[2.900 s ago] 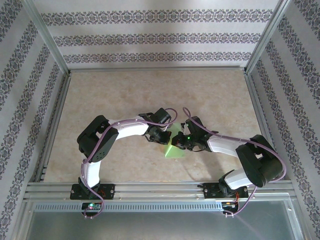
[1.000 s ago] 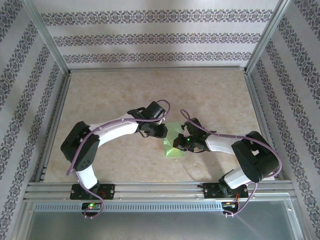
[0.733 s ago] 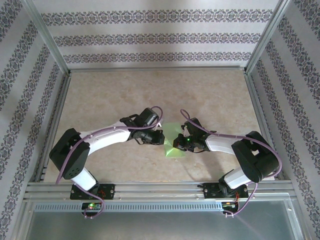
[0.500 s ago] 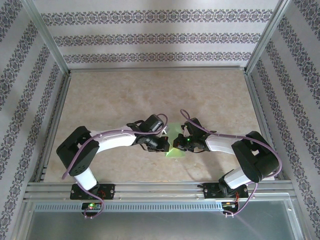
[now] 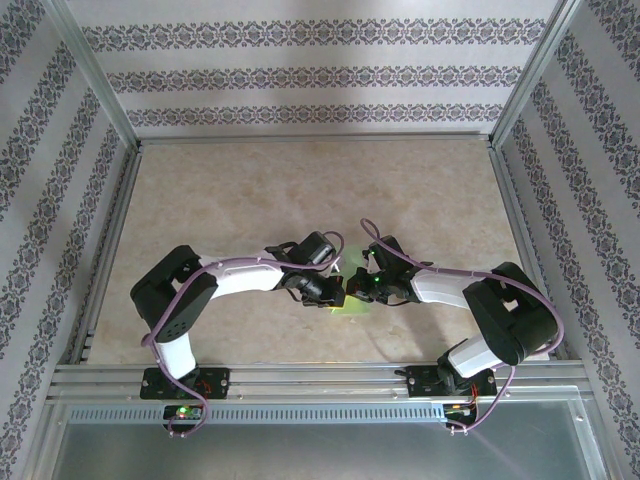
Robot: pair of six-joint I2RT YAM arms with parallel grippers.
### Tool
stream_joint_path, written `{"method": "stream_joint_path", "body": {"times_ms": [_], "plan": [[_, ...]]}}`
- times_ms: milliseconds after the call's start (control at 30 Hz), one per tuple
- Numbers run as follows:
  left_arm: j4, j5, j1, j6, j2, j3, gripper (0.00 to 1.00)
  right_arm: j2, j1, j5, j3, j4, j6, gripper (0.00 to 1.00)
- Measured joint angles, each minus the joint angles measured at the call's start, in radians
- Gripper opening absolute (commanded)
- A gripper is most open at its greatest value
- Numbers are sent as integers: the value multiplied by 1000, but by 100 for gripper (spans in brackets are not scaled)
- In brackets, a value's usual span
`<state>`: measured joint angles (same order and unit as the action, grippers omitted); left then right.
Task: Fold a paper plane with a square sheet of paper (fold left side to right side)
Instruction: Fold the triangle a second time at the center of the table.
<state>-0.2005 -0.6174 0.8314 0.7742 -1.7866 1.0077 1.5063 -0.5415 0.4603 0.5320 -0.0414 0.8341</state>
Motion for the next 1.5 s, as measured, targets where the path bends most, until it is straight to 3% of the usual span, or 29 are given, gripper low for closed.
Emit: {"method": "stream_joint_path", "body": {"times_ms": [1500], "plan": [[-80,76,0,-22,-44,13,4,0,0,0,0,0,-3,0]]}}
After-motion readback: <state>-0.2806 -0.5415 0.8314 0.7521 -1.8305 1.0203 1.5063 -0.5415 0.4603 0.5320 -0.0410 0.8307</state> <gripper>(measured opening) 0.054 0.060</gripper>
